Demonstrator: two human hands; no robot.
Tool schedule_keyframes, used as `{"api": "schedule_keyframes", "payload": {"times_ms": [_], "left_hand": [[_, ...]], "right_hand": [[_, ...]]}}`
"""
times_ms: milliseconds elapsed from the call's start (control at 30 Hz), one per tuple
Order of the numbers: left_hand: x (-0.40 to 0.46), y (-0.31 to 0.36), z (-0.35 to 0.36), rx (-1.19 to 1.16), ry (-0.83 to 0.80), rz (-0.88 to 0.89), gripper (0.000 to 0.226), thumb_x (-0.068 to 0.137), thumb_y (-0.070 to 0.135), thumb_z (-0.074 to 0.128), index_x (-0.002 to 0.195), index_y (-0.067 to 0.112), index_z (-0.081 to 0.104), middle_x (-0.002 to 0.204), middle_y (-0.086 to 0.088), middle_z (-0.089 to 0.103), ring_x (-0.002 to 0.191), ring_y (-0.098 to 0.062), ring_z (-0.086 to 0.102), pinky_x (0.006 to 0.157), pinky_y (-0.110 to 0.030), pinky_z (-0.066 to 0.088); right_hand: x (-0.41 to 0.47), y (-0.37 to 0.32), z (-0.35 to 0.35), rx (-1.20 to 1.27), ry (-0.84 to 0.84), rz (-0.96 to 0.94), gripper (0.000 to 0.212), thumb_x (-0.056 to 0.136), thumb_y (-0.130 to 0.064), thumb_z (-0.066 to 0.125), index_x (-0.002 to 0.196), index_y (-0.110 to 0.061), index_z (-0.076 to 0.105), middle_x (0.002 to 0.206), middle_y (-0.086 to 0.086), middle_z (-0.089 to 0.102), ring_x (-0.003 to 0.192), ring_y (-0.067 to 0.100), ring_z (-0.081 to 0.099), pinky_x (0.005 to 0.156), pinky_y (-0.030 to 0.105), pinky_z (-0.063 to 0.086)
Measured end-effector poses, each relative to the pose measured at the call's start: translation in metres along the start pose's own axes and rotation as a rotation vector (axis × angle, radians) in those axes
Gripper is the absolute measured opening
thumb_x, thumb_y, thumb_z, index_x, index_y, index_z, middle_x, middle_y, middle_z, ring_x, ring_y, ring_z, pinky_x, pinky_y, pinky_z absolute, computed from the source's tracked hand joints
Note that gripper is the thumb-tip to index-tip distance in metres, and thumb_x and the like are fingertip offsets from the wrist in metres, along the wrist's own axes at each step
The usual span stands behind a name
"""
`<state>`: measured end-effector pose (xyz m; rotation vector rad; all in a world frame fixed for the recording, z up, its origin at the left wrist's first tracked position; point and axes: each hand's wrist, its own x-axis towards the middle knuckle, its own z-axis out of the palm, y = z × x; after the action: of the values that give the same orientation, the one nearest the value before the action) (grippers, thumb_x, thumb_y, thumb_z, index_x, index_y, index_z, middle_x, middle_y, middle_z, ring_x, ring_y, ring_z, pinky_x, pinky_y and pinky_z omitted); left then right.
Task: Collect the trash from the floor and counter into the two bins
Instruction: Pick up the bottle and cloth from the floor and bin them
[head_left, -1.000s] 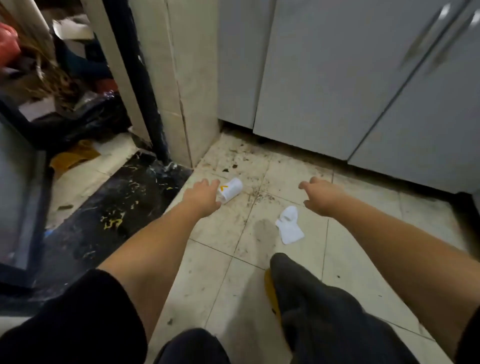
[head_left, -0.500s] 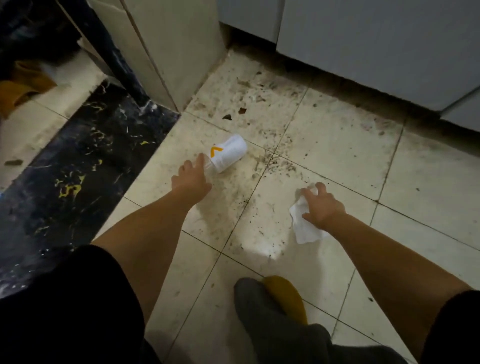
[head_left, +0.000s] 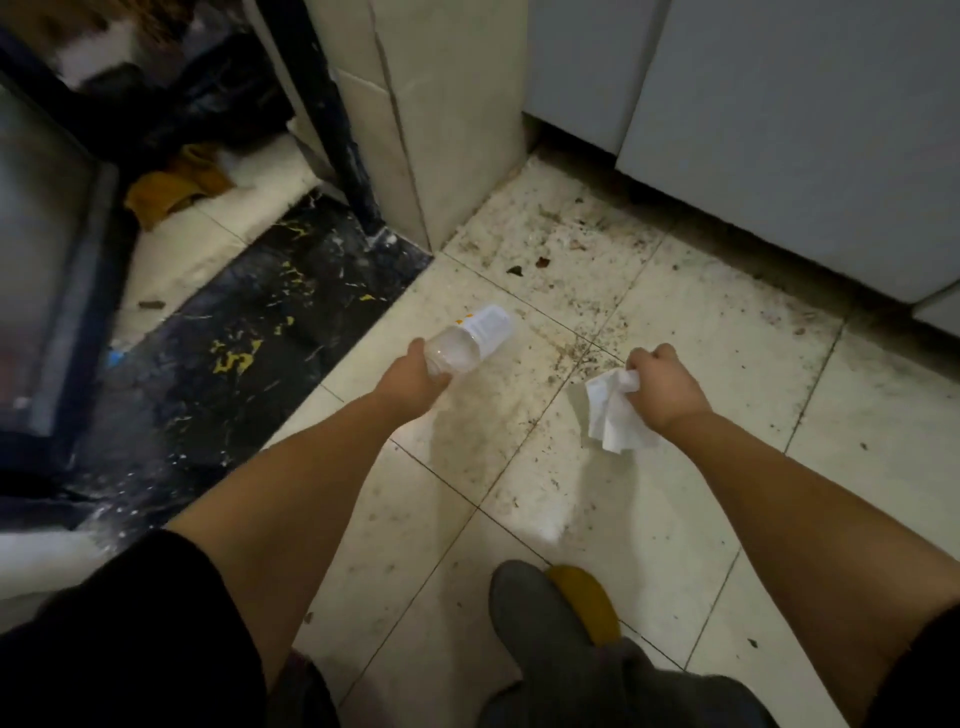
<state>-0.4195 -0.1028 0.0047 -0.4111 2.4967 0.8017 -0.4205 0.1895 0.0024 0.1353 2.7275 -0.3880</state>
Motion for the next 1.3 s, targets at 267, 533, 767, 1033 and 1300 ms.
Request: {"api": "schedule_keyframes", "payload": {"times_ms": [267,533,767,1033,1300], "left_hand": [[-0.161,-0.079,-0.142,-0.112,0.157,0.078,0.065,0.094,0.032,0.055,0.149,0.018,0.022,0.146,-0.015,0.047,0.128,-0.031,0.051,0.104,-0.039,0.042],[-0.346,-0.248,-0.227,-0.124,0.310,0.006,0.053,0.094,0.023,0.057,0.142,0.014,0.034,0.119,-0.003,0.055,0.099,-0.014,0.053,0.088,-0.022,0.041],[-0.487,-0.386,-0.218,-0.275,0.513,-0.247,0.080,0.076,0.057,0.056,0.142,0.015,0.038,0.121,-0.002,0.058,0.101,-0.001,0.053,0.085,-0.011,0.038],[-0.641,-0.474,-0.146,-0.503,0.786,-0.486,0.028,0.090,0.029,0.063,0.114,0.035,0.050,0.088,-0.007,0.064,0.067,-0.004,0.060,0.058,-0.007,0.051],[-0.663,-0.531,-0.062,-0.379,0.628,-0.968,0.055,0.094,0.029,0.057,0.141,0.010,0.037,0.128,-0.018,0.057,0.111,-0.029,0.057,0.093,-0.033,0.043]], "right_hand": [[-0.067,-0.190,-0.063,0.036,0.140,-0.303,0.023,0.092,-0.011,0.047,0.114,-0.007,0.054,0.126,0.021,0.044,0.096,0.042,0.056,0.087,0.044,0.048],[-0.180,-0.404,-0.069,-0.078,0.022,-0.847,0.026,0.088,-0.017,0.060,0.113,-0.010,0.056,0.117,0.014,0.049,0.102,0.034,0.054,0.081,0.032,0.039],[-0.299,-0.529,0.033,-0.261,-0.177,-1.411,0.019,0.085,-0.021,0.065,0.100,-0.014,0.058,0.097,0.004,0.049,0.087,0.022,0.050,0.074,0.027,0.035],[-0.387,-0.547,0.152,-0.455,-0.502,-1.705,0.016,0.089,-0.020,0.060,0.095,-0.007,0.053,0.097,0.010,0.047,0.085,0.029,0.049,0.069,0.030,0.034],[-0.404,-0.549,0.238,-0.713,-0.505,-1.597,0.014,0.090,-0.022,0.056,0.099,-0.012,0.054,0.102,0.009,0.044,0.095,0.031,0.056,0.081,0.036,0.045]]}}
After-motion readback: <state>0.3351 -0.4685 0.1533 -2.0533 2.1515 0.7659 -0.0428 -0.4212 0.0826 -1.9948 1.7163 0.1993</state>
